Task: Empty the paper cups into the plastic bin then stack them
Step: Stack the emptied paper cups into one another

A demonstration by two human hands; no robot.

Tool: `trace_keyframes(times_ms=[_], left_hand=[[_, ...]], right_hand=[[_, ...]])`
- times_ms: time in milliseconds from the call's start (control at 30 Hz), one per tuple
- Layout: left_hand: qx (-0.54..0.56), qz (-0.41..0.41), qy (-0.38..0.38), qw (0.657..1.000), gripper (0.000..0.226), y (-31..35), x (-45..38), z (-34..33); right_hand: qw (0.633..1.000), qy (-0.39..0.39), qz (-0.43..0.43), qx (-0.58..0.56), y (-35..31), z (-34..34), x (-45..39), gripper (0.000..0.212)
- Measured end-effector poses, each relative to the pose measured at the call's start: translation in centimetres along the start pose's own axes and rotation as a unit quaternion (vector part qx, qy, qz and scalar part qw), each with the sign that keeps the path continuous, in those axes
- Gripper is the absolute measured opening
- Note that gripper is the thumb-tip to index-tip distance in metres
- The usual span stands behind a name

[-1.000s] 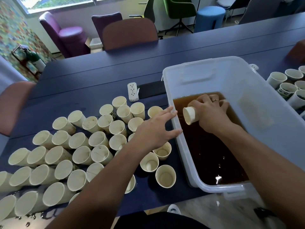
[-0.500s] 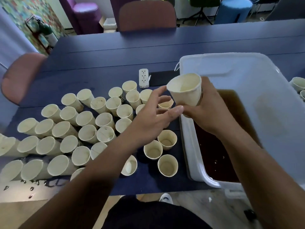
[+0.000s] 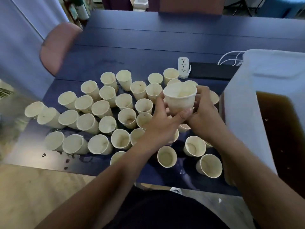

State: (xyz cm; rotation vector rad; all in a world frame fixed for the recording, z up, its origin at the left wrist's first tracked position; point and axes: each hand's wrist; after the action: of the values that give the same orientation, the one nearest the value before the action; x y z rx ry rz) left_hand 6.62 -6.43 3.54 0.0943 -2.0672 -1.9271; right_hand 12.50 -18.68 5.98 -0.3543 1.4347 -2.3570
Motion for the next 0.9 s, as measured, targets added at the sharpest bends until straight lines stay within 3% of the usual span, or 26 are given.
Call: trace_keyframes(times_ms=[167, 400, 633, 767, 900], left_hand=[[0.025, 0.011, 0.047, 0.999, 0.061, -0.4, -0.6, 8.3], [-0.002, -0.016, 0.201, 0.98, 0.064, 0.2, 0.7, 22.9], [-0.099, -0.015, 0.239, 0.966, 0.063, 0.9, 4.9, 36.0], [-0.095, -0.013, 0.313, 0.945, 0.07, -0.4, 7.4, 39.9], [-0.081, 0.03, 0.422, 0.902, 0.061, -5.4, 10.6, 41.1]], right_hand=[[0.999, -0.019, 0.021, -0.027, -3.4, -8.4, -2.2, 0.067], [0.979, -0.159, 0.104, 0.072, -8.3, -19.8, -4.0, 0.088], [0.954, -0.268, 0.104, 0.081, -10.4, -27.5, -5.0, 0.05], [0.936, -0.313, 0.12, 0.108, -10.3, -30.2, -5.8, 0.027], [0.92, -0.331, 0.114, 0.176, -9.4, -33.8, -6.0, 0.016]])
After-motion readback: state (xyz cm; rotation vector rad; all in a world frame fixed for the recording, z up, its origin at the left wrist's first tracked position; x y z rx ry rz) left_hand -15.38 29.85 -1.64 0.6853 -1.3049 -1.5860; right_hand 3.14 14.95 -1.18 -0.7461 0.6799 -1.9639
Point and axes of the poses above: each hand's wrist, its own x-axis away from the middle knuckle, its own z-axis out of the back of the hand, y = z × x, and after that the axes turned 1 degree about z, right-handed
